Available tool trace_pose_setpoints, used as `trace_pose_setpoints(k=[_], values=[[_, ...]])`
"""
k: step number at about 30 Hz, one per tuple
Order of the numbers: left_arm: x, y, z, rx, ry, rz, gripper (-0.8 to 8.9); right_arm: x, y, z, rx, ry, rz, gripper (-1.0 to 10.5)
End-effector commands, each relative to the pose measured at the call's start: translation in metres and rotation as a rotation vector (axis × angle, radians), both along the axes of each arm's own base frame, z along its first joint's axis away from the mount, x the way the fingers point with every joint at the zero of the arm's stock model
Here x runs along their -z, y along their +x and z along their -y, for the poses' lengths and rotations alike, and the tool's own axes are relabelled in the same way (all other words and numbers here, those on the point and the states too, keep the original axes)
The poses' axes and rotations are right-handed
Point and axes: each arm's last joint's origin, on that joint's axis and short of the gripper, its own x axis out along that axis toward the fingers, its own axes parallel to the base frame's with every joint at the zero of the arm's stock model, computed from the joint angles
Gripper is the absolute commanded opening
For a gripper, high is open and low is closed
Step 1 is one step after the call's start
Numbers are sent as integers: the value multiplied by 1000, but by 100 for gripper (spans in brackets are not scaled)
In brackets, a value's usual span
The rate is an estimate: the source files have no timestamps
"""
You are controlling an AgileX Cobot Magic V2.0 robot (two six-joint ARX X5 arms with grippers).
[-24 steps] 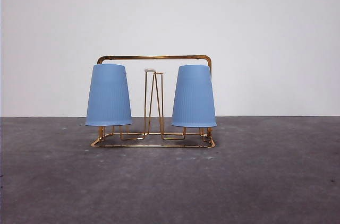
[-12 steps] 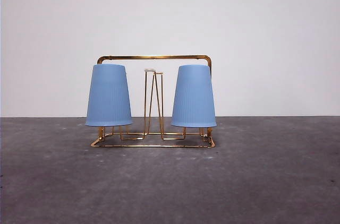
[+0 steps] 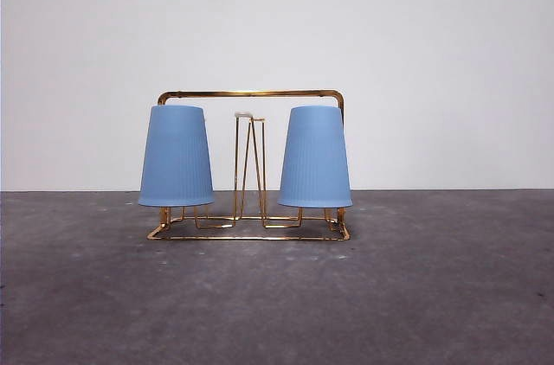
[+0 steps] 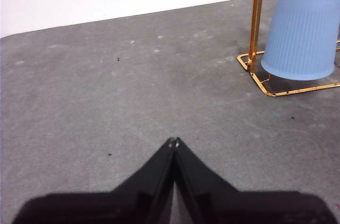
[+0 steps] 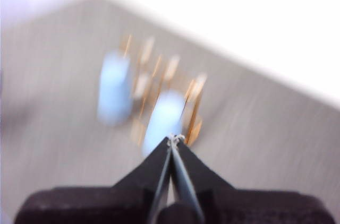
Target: Pick up cup 1,put cup 1 in the cup rack,pick up cup 2,put cup 2 in the cup rack
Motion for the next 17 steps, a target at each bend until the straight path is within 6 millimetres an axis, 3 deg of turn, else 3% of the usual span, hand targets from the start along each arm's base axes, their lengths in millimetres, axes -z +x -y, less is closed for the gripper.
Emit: trace_pose_setpoints(k=[1,6,17], values=[[3,0,0,-1,-11,-5,-3,12,-6,19,149,80,76,2],[3,0,0,-1,-11,-8,-3,61,-11,36,366,98,209,2],[3,0,0,-1,-11,-9,-3,170,4,39,410,142,307,2]])
